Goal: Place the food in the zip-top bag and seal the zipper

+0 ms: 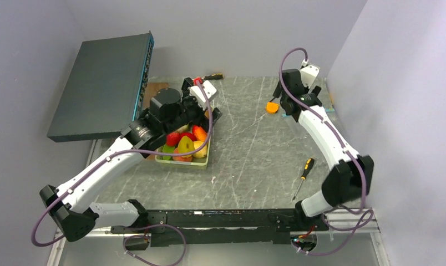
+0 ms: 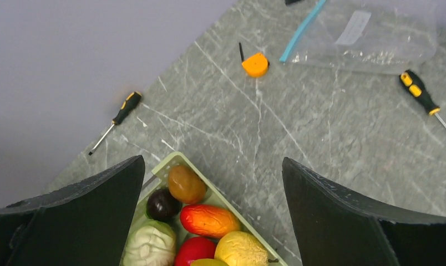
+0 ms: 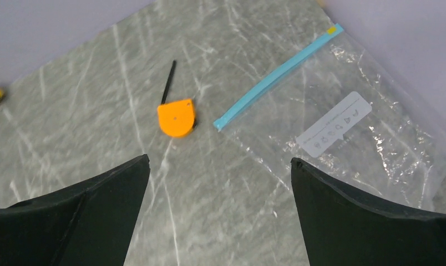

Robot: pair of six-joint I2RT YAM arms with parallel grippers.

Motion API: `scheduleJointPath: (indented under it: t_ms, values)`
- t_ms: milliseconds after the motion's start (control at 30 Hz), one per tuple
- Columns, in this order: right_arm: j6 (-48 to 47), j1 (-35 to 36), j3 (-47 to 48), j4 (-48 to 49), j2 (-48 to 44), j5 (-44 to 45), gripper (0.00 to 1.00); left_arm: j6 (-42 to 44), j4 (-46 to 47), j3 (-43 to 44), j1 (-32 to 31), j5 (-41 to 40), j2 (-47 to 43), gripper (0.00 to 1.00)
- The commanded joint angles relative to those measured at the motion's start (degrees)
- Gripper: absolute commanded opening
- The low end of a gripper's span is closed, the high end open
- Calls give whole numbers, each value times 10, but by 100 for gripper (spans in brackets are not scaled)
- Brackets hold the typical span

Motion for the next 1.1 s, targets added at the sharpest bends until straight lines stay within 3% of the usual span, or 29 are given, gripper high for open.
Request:
scheduleJointPath:
  t_ms: [0,100,233,400,500,600,733,1067]
  values:
    - [106,-44,80,-45,74,61,100,33,13,14,-3,5,27,100]
    - [109,-84,106,-38,130,12,100,38,14,-2,-8,-10,32,100]
    - [94,-122,171,-40,232,12,100,22,64,-62,-29,-14,23,100]
    - [129,-143,365,-198,412,86,100,72,52,-65,-98,-116,57,100]
    - [114,-150,462,-240,487,107,100,84,63,-75,-116,-138,69,100]
    - [55,-152,450,-177,503,101,100,77,57,-67,-117,-138,88,100]
    - [25,-152,467,-166,530,134,98,70,62,-66,-117,-130,104,100]
    - [54,-156,404,-170,549,137,94,82,81,-78,-116,-155,109,100]
